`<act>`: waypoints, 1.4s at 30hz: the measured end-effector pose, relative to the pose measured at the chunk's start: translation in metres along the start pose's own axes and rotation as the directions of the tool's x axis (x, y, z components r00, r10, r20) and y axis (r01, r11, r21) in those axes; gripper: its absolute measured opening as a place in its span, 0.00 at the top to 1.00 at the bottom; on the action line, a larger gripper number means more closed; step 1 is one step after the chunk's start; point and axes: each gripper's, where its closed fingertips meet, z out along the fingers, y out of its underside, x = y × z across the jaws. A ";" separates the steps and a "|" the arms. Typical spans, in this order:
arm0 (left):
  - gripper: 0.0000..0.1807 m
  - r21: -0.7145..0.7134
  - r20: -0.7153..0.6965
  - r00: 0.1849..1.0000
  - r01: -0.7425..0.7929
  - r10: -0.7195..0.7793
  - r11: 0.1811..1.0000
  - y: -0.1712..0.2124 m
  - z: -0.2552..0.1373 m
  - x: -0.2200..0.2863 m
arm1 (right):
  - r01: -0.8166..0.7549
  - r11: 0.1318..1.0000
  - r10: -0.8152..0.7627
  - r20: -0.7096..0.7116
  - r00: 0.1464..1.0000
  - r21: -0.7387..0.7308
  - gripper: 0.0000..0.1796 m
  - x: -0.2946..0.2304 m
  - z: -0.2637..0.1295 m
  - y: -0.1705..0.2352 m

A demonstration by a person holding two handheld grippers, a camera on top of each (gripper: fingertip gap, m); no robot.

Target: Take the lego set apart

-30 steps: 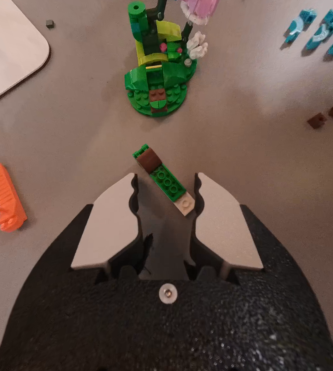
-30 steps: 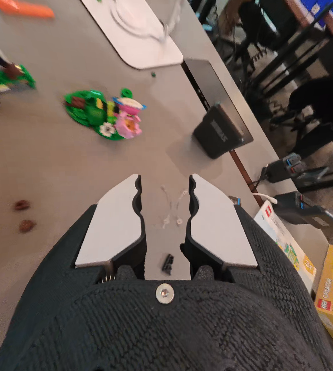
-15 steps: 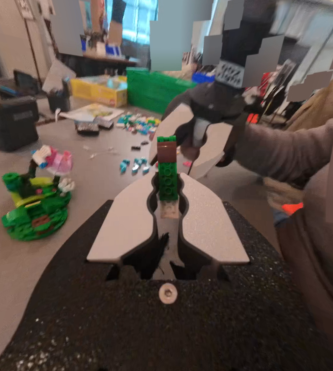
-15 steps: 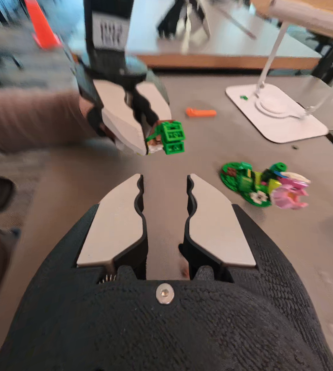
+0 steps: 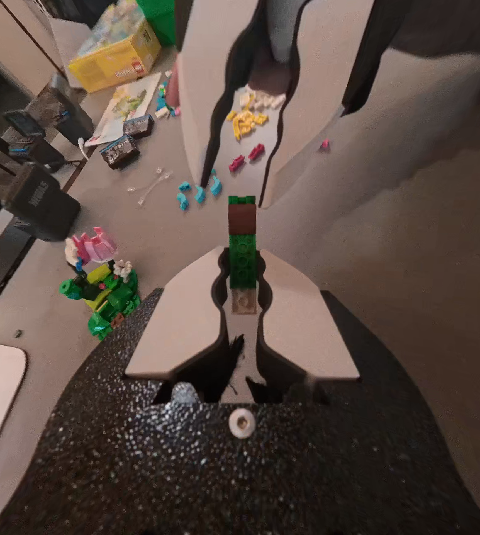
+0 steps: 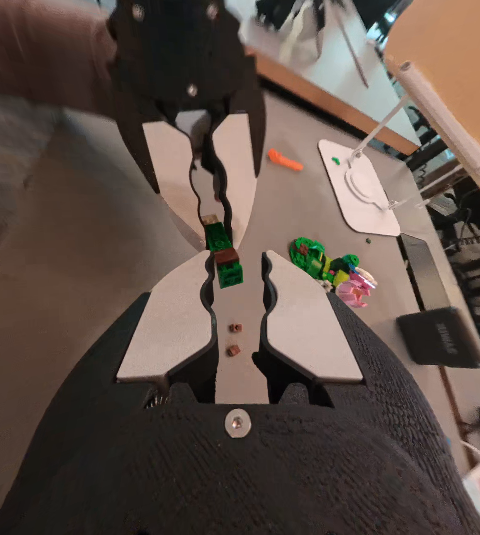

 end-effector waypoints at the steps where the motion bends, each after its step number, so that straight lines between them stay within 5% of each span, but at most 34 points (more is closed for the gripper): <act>1: 0.91 -0.060 -0.004 0.999 -0.053 0.053 0.997 0.003 0.004 0.002 | 0.048 0.998 -0.048 0.002 0.999 -0.044 0.84 -0.003 0.005 0.004; 9: 0.91 -0.230 -0.044 0.972 -0.237 0.233 0.944 0.009 0.016 0.005 | 0.160 0.970 -0.154 0.045 0.987 -0.182 0.92 -0.017 0.018 0.026; 14: 0.90 -0.167 0.050 0.956 -0.279 0.291 0.946 0.002 0.016 0.002 | -0.241 0.970 0.239 0.155 0.959 -0.007 0.97 -0.012 0.010 0.022; 19: 0.90 -0.223 0.127 0.907 -0.368 0.401 0.903 0.013 0.017 0.000 | -0.663 0.729 0.579 0.364 0.730 0.169 1.00 0.007 -0.001 0.006; 23: 0.91 -0.184 0.106 0.961 -0.234 0.256 0.955 0.021 0.014 0.000 | -0.446 0.887 0.424 0.170 0.890 0.123 0.99 0.005 0.010 0.031; 26: 0.91 -0.236 0.074 0.986 -0.128 0.149 0.963 0.030 0.015 -0.001 | -0.138 0.990 0.137 0.029 0.990 0.041 0.86 -0.010 0.022 0.033; 29: 0.91 -0.296 0.038 0.986 -0.143 0.161 0.945 0.037 0.019 0.001 | 0.142 0.979 -0.154 -0.073 0.985 -0.149 0.85 -0.014 0.035 0.040; 32: 0.91 -0.292 0.020 0.981 -0.177 0.191 0.940 0.032 0.021 0.002 | 0.262 0.930 -0.288 -0.066 0.955 -0.259 0.89 -0.016 0.042 0.047; 36: 0.91 -0.275 0.009 0.969 -0.234 0.246 0.933 0.028 0.017 0.005 | 0.196 0.953 -0.204 -0.012 0.979 -0.231 0.91 -0.019 0.040 0.043; 40: 0.91 -0.262 0.114 0.914 -0.351 0.390 0.899 0.022 0.012 -0.002 | -0.218 0.976 0.210 0.171 0.963 0.025 0.91 -0.023 0.027 0.017; 42: 0.91 -0.274 0.126 0.900 -0.373 0.418 0.887 0.025 0.014 -0.002 | -0.306 0.950 0.289 0.201 0.936 0.057 0.91 -0.018 0.023 0.012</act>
